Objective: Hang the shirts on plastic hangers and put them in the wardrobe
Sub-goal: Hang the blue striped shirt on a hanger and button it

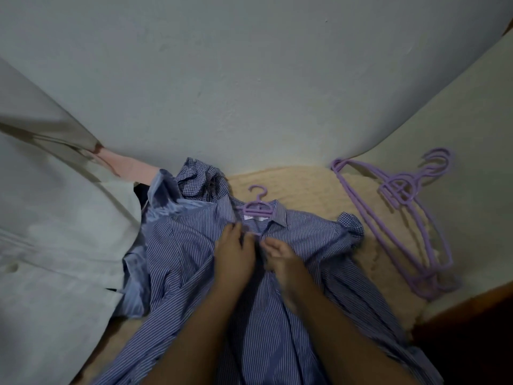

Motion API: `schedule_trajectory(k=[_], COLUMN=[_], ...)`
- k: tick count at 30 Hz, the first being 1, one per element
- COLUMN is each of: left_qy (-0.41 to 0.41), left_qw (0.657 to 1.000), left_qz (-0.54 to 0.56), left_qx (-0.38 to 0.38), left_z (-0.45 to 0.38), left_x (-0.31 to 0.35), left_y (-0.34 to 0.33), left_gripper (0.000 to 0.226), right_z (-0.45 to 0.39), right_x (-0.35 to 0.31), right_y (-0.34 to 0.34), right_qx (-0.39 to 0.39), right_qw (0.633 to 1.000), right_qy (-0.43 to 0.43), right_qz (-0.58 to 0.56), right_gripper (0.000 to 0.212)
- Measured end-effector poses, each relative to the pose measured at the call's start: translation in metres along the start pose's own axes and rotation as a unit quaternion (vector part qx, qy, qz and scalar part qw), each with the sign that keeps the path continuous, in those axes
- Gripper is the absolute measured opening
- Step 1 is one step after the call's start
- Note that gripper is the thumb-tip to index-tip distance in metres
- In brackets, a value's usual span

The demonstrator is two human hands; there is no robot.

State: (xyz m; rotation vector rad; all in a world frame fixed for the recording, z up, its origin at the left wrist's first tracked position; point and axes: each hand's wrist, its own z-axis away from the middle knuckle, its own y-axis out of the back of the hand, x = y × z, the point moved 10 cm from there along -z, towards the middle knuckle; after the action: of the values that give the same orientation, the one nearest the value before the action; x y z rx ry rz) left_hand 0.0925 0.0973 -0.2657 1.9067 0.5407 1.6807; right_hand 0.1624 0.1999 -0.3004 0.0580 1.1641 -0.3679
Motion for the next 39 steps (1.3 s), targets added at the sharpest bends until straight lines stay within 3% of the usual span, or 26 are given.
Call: schedule_trajectory(k=[2, 5, 6, 9, 13, 17, 19, 21, 23, 25, 27, 29, 32, 35, 39], left_qy=[0.02, 0.1, 0.108, 0.015, -0.05, -0.046, -0.026, 0.006, 0.059, 0.158, 0.239, 0.292, 0.298, 0.246, 0.129], left_qw=[0.992, 0.934, 0.926, 0.983, 0.998, 0.974, 0.98, 0.995, 0.995, 0.932, 0.867, 0.868, 0.914, 0.948, 0.973], left_qz=[0.123, 0.341, 0.358, 0.174, -0.041, -0.219, -0.198, -0.097, 0.082, 0.322, 0.432, 0.395, 0.274, 0.2, 0.17], left_qx=[-0.001, -0.026, -0.041, -0.065, -0.025, -0.033, -0.02, -0.005, -0.008, -0.043, -0.07, -0.072, -0.035, 0.016, 0.085], left_z=[-0.009, -0.007, -0.004, 0.018, 0.059, 0.087, 0.092, 0.095, 0.096, 0.101, 0.114, 0.128, 0.138, 0.136, 0.128], left_x=[-0.007, -0.02, -0.02, -0.005, -0.007, -0.018, -0.023, -0.021, -0.019, -0.021, -0.031, -0.057, -0.094, -0.092, -0.055], left_y=[0.012, 0.021, 0.022, 0.033, 0.047, 0.054, 0.064, 0.07, 0.065, 0.04, 0.013, -0.002, -0.002, 0.01, 0.03], left_gripper=[0.04, 0.036, 0.036, 0.047, 0.054, 0.061, 0.054, 0.047, 0.042, 0.039, 0.039, 0.041, 0.041, 0.036, 0.025], right_z=[0.004, 0.012, 0.014, 0.024, 0.044, 0.071, 0.083, 0.086, 0.089, 0.094, 0.096, 0.095, 0.096, 0.093, 0.088], right_x=[0.007, 0.018, 0.02, 0.02, 0.007, -0.015, -0.021, -0.022, -0.023, -0.024, -0.01, 0.023, 0.055, 0.051, 0.024], right_y=[0.004, 0.02, 0.028, 0.049, 0.06, 0.059, 0.058, 0.057, 0.052, 0.041, 0.025, 0.011, 0.011, 0.024, 0.044], right_qx=[0.001, 0.037, 0.058, 0.109, 0.103, 0.131, 0.145, 0.155, 0.18, 0.204, 0.176, 0.103, 0.051, 0.095, 0.203], right_qw=[1.0, 0.999, 0.998, 0.985, 0.935, 0.783, 0.756, 0.799, 0.852, 0.884, 0.907, 0.925, 0.947, 0.958, 0.94], right_qy=[-0.016, -0.028, -0.021, 0.019, 0.064, 0.077, 0.089, 0.098, 0.125, 0.163, 0.163, 0.109, 0.062, 0.082, 0.139], right_qz=[0.011, -0.015, -0.007, 0.135, 0.332, 0.603, 0.632, 0.573, 0.475, 0.388, 0.347, 0.348, 0.31, 0.258, 0.238], right_gripper=[0.042, 0.027, 0.024, 0.034, 0.041, 0.031, 0.028, 0.028, 0.031, 0.031, 0.028, 0.022, 0.015, 0.014, 0.017])
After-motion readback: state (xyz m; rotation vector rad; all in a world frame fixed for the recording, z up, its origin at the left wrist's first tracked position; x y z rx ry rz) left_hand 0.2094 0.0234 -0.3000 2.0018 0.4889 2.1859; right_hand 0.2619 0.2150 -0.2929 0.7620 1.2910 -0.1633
